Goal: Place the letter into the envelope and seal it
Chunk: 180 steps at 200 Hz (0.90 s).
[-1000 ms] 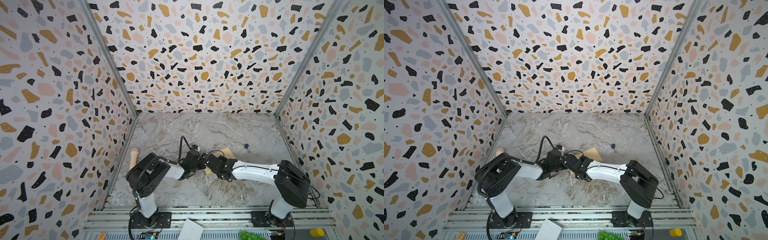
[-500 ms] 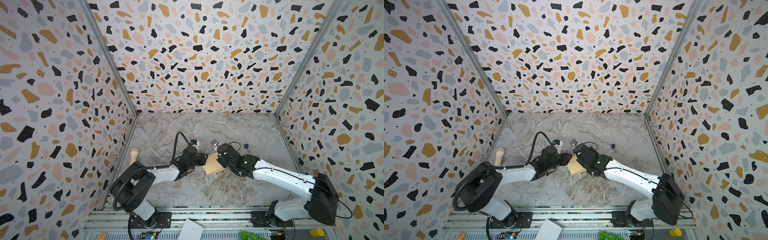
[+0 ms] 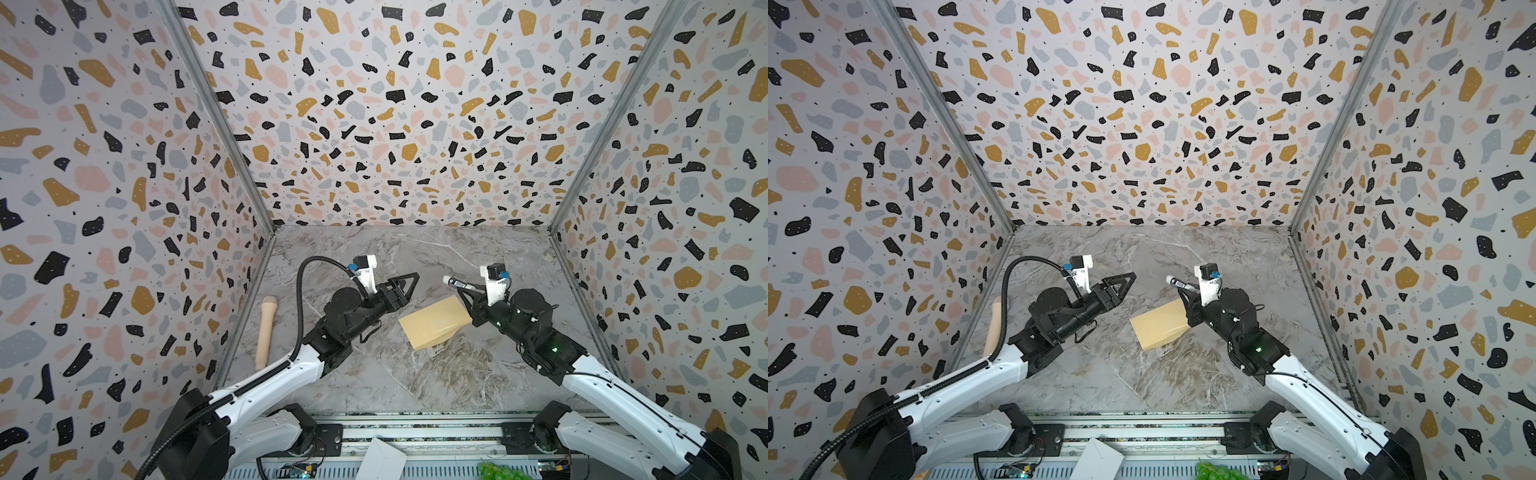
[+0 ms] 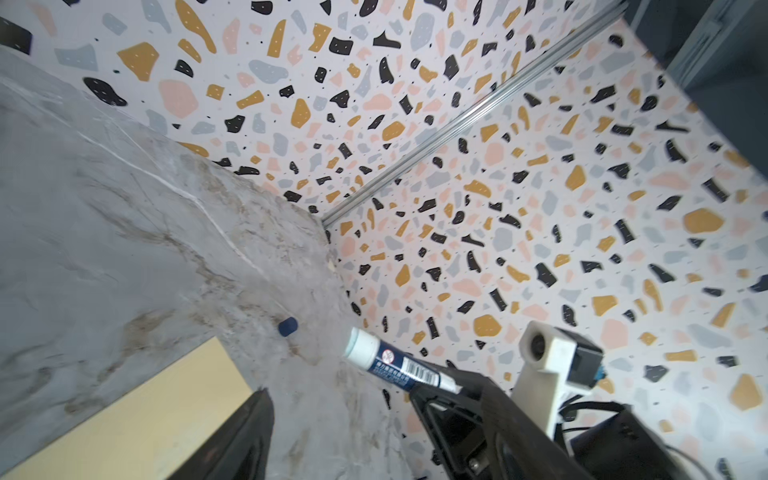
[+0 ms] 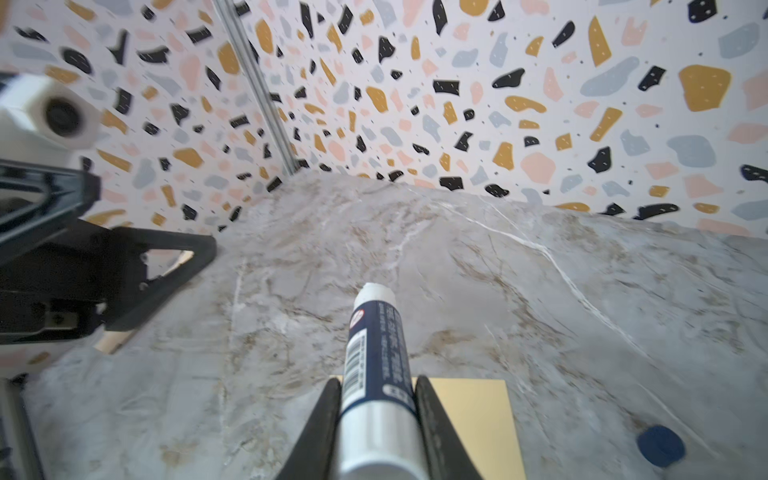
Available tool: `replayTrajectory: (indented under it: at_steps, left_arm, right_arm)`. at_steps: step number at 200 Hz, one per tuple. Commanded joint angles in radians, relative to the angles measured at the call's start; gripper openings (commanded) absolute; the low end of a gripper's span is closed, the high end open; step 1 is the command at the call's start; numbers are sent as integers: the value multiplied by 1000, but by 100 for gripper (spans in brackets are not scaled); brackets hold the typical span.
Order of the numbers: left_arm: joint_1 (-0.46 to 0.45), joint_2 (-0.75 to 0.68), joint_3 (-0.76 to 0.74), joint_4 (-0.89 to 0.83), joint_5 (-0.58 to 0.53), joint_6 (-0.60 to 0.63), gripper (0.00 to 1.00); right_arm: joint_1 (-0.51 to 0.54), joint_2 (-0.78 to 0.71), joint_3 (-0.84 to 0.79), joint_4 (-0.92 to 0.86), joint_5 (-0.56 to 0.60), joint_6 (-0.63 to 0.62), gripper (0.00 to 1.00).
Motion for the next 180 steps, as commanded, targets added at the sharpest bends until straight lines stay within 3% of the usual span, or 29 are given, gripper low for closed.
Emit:
replayTrajectory:
  at_steps: [1,40,114,180]
  left_arm:
    - [-40,-22,20,48,-35,-178,84]
    - [-128,5,53,55,-70,-322,85]
    - [-182,91,117,71,-69,-409,83]
    - [-188,147,153,55,-82,-416,65]
  right_arm:
    - [-3,-28,-19,196,-86,81,0]
    - [-1,-28,-64,299,-124,118,0]
    - [49,8,-60,344,-104,115,0]
    - [113,31,-49,345,-54,88,0]
